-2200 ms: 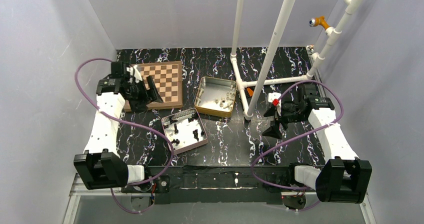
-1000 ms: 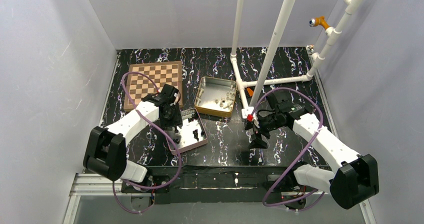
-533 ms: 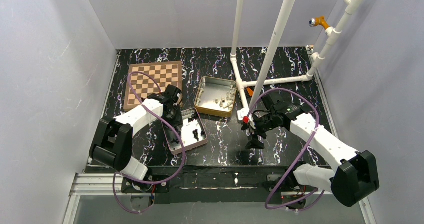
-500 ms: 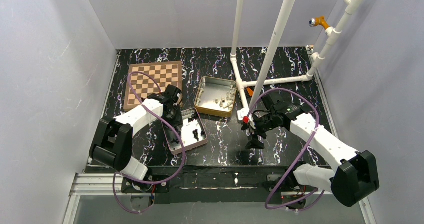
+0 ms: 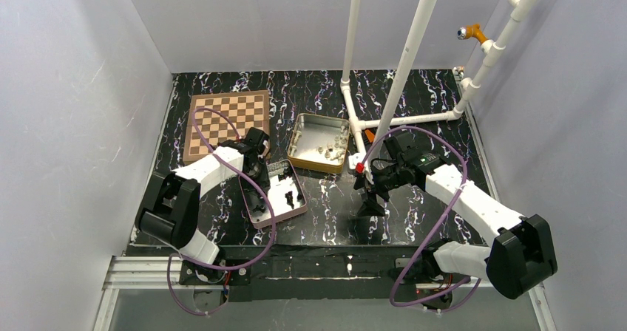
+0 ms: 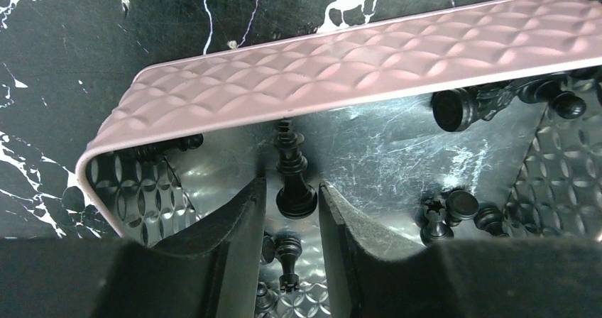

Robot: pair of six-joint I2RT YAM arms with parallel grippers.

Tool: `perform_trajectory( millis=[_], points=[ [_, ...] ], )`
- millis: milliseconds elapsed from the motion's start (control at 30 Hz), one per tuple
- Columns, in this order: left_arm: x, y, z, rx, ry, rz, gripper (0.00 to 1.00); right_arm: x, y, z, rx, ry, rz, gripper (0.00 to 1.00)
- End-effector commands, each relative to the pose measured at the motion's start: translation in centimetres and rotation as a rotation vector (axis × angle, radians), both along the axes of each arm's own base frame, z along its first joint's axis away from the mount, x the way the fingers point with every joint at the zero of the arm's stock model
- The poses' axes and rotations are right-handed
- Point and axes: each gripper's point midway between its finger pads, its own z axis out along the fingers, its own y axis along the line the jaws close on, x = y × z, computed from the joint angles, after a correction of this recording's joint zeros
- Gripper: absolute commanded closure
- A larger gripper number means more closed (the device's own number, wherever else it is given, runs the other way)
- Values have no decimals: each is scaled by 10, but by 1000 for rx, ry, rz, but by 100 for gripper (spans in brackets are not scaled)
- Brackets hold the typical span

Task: Set up the chess pieces on the board

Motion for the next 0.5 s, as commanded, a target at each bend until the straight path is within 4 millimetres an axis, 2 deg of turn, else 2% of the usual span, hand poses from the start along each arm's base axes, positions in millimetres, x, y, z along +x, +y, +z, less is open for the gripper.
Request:
perform_trajectory(
  millis=[0,200,400,467],
  points=[
    [-11,5,-9,31,45,-5,69,7,12,17,57,-9,-5,5],
    [-15,7,-13,38,62,-1,76,9,13,18,62,-8,-12,5],
    [-14,4,-9,18,49,-14,99,13,19,26,85,12,-35,3],
    [-13,1,1,-9,20,-32,100,13,25,38,116,33,-32,2]
  ],
)
